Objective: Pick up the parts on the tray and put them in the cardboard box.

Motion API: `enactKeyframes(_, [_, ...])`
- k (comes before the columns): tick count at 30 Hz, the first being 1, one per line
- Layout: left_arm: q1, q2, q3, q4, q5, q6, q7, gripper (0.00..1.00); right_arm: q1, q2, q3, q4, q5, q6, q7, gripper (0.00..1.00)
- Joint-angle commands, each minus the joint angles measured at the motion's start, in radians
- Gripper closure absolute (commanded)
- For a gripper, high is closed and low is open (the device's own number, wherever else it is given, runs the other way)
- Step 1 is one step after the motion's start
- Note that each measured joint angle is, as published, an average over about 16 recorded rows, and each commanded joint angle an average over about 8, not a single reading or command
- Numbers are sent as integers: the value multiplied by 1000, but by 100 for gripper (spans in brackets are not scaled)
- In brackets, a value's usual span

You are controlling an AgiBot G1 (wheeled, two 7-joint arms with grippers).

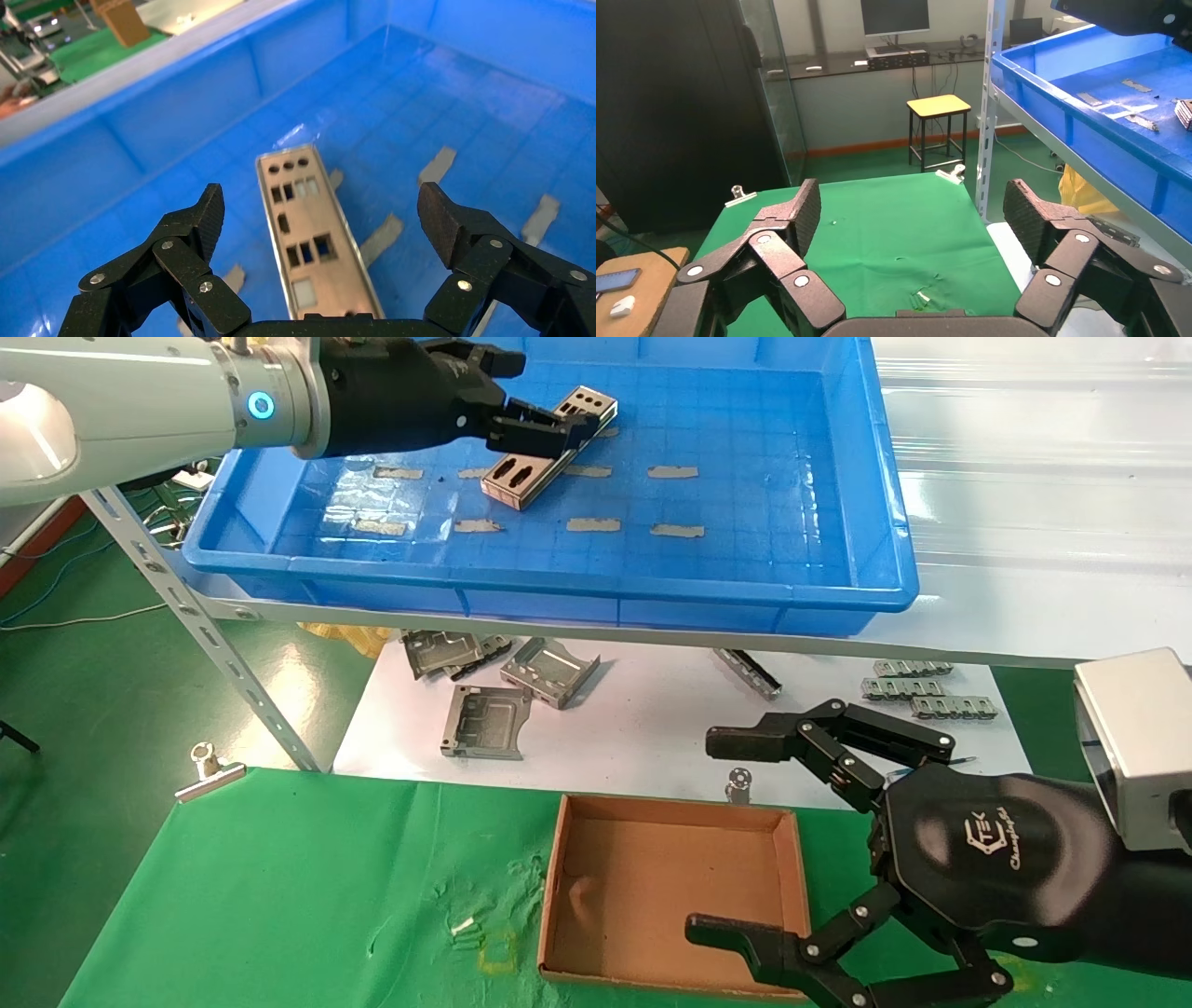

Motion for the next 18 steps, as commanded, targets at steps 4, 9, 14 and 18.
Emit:
enactKeyframes(4, [-2,10,18,18,15,-16,-19,0,0,0,0,0,0,0,0,0])
enactKeyframes(9, [10,11,23,12,6,-22,-52,18,0,0,0,0,0,0,0,0])
enactKeyframes(14, [23,11,26,2,-5,-36,-74,79,0,0,0,0,0,0,0,0])
enactKeyframes(18, [31,10,34,-5,-8,-51,-83,100,0,0,0,0,0,0,0,0])
